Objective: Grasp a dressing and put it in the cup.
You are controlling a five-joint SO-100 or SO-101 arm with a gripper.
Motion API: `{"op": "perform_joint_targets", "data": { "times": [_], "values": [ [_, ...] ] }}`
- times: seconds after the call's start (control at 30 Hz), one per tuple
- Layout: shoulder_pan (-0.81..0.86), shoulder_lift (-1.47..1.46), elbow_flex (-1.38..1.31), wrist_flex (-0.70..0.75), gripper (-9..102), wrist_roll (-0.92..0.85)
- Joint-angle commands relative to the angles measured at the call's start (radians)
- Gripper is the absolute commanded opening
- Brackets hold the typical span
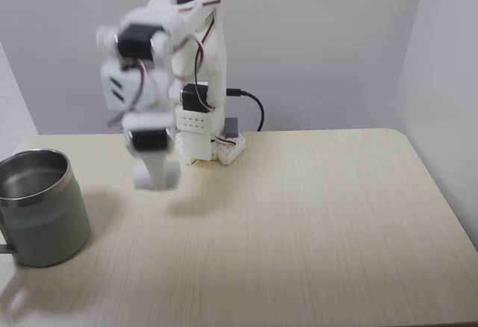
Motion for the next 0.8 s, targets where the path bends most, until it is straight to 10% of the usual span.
{"op": "perform_joint_targets", "data": {
  "times": [0.0,0.77],
  "values": [
    [0.049,-0.032,0.166,0.081,0,-0.025],
    [0.503,0.618,1.183,0.261,0,-0.19]
  ]
}}
